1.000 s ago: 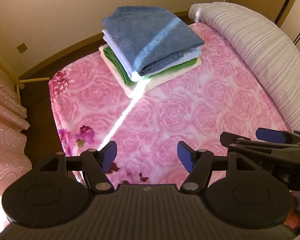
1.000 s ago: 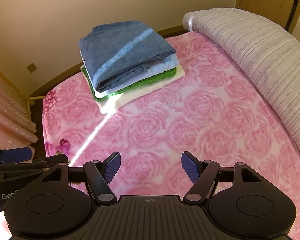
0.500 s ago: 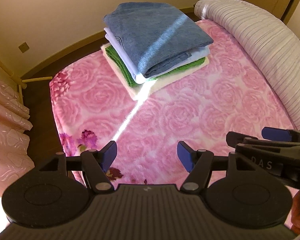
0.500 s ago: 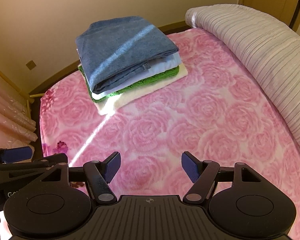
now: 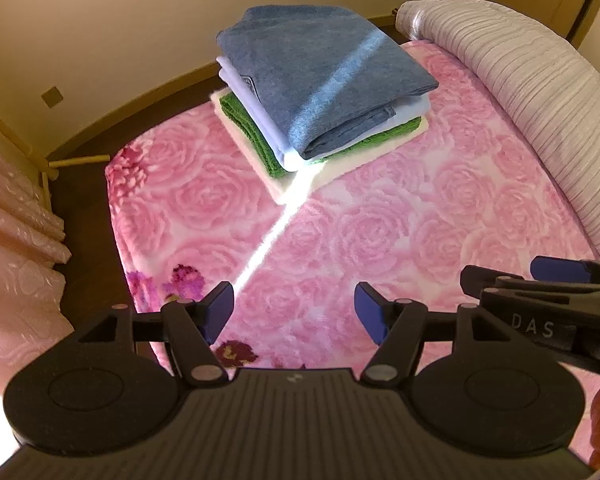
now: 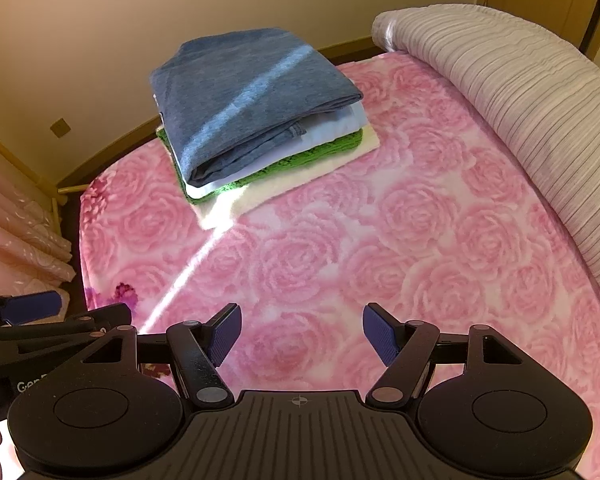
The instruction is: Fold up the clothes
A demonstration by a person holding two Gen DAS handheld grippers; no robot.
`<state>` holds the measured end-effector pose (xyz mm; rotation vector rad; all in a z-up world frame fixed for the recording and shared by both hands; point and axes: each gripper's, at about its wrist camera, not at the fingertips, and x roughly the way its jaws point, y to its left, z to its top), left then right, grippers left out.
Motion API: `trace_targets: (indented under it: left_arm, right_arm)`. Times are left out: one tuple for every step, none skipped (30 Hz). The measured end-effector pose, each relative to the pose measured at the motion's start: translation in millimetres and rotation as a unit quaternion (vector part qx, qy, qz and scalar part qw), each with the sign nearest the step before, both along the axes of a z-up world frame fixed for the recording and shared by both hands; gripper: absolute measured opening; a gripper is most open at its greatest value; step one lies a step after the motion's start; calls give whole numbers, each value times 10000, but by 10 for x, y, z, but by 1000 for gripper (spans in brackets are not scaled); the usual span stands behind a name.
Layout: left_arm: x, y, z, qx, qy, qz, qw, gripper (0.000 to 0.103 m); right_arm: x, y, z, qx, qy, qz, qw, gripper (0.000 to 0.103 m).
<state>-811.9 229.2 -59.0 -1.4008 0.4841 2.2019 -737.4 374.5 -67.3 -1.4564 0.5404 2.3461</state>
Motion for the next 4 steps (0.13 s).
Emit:
trace_targets:
  left_arm:
    - [5,-14,15,9,51,-17,10000,63]
    - [6,-26,29,16,89,-29,10000,63]
    - [7,-39,45,28,112,-36,9999,63]
    - [8,-54,63,42,132,-42,9999,63]
  right_arm:
    - [0,-18,8,6,4,3,10000,71]
    - [0,-40,19,13,11,6,10000,71]
    - [1,-63,32,21,19,11,10000,71]
    - [4,-85,45,29,29,19,10000,71]
